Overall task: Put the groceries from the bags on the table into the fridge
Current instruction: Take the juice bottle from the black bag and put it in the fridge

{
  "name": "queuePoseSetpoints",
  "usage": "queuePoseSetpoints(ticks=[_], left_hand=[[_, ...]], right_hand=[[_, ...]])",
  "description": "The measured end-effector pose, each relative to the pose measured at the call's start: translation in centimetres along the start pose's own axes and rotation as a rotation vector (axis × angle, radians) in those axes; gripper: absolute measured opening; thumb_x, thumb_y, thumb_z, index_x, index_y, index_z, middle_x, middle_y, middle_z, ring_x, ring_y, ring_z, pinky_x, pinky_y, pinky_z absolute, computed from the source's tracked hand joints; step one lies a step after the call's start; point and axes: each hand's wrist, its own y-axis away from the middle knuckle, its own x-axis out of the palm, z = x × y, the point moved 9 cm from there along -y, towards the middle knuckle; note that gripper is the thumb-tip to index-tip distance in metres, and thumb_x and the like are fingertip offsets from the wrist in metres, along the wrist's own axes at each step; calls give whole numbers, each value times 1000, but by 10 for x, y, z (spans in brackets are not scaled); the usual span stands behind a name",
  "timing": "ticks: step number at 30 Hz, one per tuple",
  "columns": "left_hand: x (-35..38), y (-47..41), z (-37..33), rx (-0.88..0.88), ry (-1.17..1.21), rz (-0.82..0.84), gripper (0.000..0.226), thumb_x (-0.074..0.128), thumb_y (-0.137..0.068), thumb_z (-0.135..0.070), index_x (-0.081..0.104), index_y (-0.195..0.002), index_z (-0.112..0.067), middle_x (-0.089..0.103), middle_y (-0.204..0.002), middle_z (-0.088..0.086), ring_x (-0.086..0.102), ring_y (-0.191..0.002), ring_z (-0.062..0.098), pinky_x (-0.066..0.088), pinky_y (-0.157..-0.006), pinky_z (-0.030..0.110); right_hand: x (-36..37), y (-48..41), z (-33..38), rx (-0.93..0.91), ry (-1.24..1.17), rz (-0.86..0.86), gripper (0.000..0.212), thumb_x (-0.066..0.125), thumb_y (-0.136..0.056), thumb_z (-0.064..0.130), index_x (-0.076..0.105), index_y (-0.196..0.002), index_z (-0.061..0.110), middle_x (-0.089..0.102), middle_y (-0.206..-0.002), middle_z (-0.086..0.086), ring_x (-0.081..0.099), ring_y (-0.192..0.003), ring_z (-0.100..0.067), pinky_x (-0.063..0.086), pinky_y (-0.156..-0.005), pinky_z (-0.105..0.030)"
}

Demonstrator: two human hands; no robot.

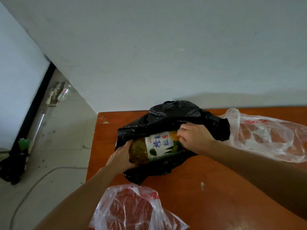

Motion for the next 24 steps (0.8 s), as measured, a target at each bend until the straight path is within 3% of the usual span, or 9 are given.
queuePoseSetpoints(ticks=[2, 5, 7, 9, 14, 18, 20, 22, 24], left_hand=[[0, 4, 4, -10, 10, -24, 108, 81, -57, -49, 21, -144, -29, 56, -126, -1, 55, -115, 22, 51, -92, 42], [2, 12, 13, -30, 7, -27, 111, 81, -60, -51, 21, -148, -24, 48, -140, 1, 48, -126, 24, 47, -98, 43], [5, 19, 25, -65, 2, -18, 112, 82, -61, -48, 19, -150, -22, 45, -143, 3, 46, -129, 25, 46, -100, 43], [8, 25, 36, -89, -17, -15, 103, 83, -66, -39, 24, -148, -20, 47, -140, 4, 47, -127, 25, 46, -99, 41], [2, 32, 32, -69, 0, 10, 67, 71, -75, -25, 41, -135, -22, 57, -116, 2, 57, -107, 23, 51, -84, 36], [-25, 42, -3, 6, 520, -137, 50, 45, -85, -29, 39, -135, -25, 57, -83, -1, 52, -65, 10, 42, -56, 30], [-48, 44, -21, 85, 691, -278, 51, 35, -87, -32, 36, -138, -29, 60, -93, 3, 54, -78, 11, 46, -69, 32], [-66, 42, -43, 83, 787, -343, 50, 34, -91, -38, 34, -141, -36, 53, -127, -2, 51, -113, 11, 45, -95, 33], [-79, 39, -69, 35, 811, -387, 46, 36, -96, -51, 38, -139, -33, 50, -131, -2, 48, -119, 15, 45, -97, 34]], right_hand=[[2, -9, 51, -151, -66, 30, 34, 47, -95, 28, 54, -126, 18, 53, -127, 0, 49, -115, -16, 48, -81, -26], [41, -43, 95, -203, -27, 180, 82, 70, -79, 37, 29, -146, 15, 37, -145, -8, 35, -133, -27, 40, -102, -42], [68, -64, 108, -159, 89, 296, 113, 79, -67, 51, 10, -151, 19, 33, -146, -12, 35, -131, -33, 35, -104, -49], [81, -78, 114, -122, 144, 329, 128, 79, -58, 64, 2, -152, 24, 35, -144, -15, 38, -128, -36, 34, -102, -54], [69, -79, 111, -101, 102, 267, 116, 82, -53, 58, 17, -144, 26, 44, -134, -12, 42, -121, -35, 38, -98, -54], [36, -63, 96, -59, -23, 123, 116, 79, -55, 60, 14, -146, 27, 44, -135, -9, 42, -121, -32, 38, -100, -49], [11, -53, 85, -21, -138, 25, 117, 78, -57, 62, 13, -148, 27, 42, -139, -6, 41, -124, -29, 36, -104, -46], [-8, -42, 76, 9, -255, -65, 116, 79, -59, 60, 15, -149, 26, 39, -143, -3, 39, -128, -26, 34, -106, -44], [-18, -28, 69, 35, -351, -159, 116, 81, -60, 58, 15, -150, 25, 38, -146, -1, 37, -132, -24, 32, -108, -41]])
